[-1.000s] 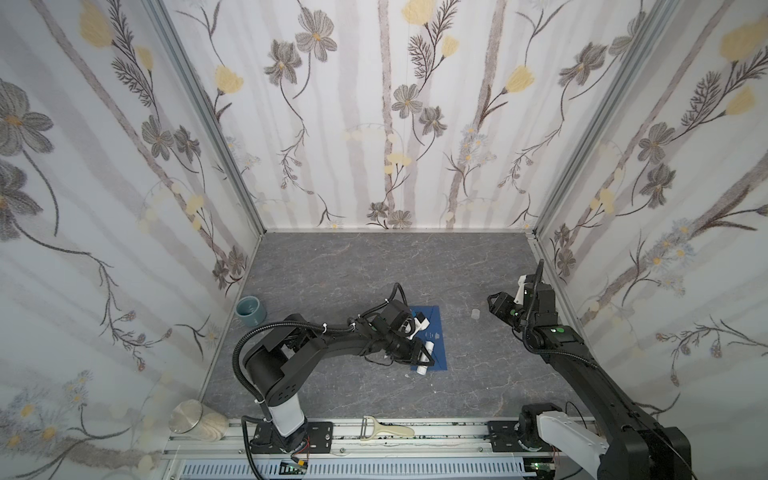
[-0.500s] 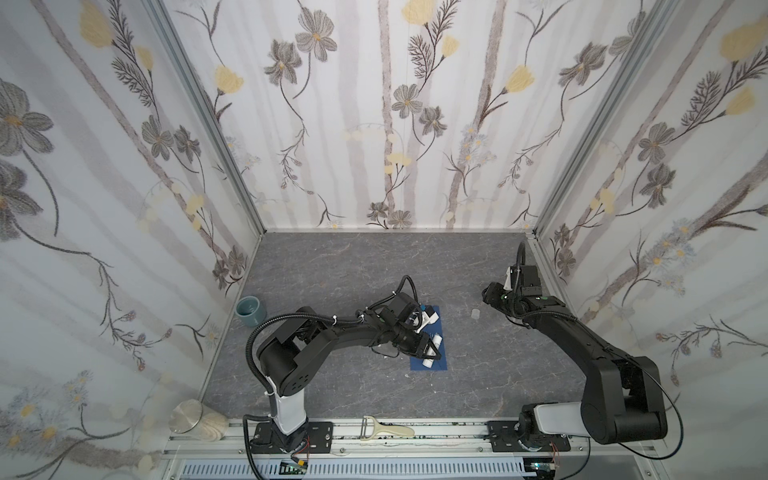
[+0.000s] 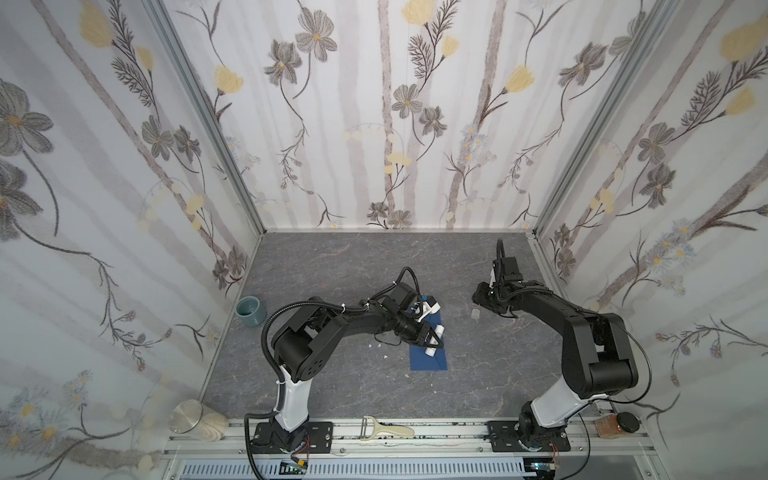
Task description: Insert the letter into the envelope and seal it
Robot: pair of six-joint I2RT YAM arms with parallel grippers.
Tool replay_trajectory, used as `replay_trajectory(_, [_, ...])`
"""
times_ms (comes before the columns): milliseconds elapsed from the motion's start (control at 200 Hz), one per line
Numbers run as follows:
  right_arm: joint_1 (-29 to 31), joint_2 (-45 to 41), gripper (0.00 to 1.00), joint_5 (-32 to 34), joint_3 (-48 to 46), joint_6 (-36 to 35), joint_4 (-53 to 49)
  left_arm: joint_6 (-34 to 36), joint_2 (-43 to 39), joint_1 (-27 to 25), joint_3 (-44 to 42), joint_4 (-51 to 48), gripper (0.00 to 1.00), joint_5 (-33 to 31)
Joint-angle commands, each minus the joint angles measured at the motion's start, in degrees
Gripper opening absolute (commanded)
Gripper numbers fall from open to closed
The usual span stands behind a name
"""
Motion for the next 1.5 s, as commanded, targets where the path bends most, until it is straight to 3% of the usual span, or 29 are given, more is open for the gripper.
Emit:
replay_trajectory(0, [0.72,1.66,0.51,1.09,1.35,-0.89,-1.66,1.06,0.85,0.38,1.25,0.58,0.00,2.48])
replay_trajectory(505, [1.26,5.10,0.51,1.58,1.87,-1.78,-4.02,0.35,4.20,0.46,4.46,0.69,0.00,3.23])
replay_trajectory(784, [1.77,6.61,0.41,1.41,2.77,-1.86,-4.64,0.18,4.95,0.57,4.83,0.76,0.00,3.21])
replay_trajectory(1494, [1.88,6.71,0.34,0.81,2.95,-1.66,-5.52,-3.12,8.44,-0.46,7.41,0.93,0.00,4.42])
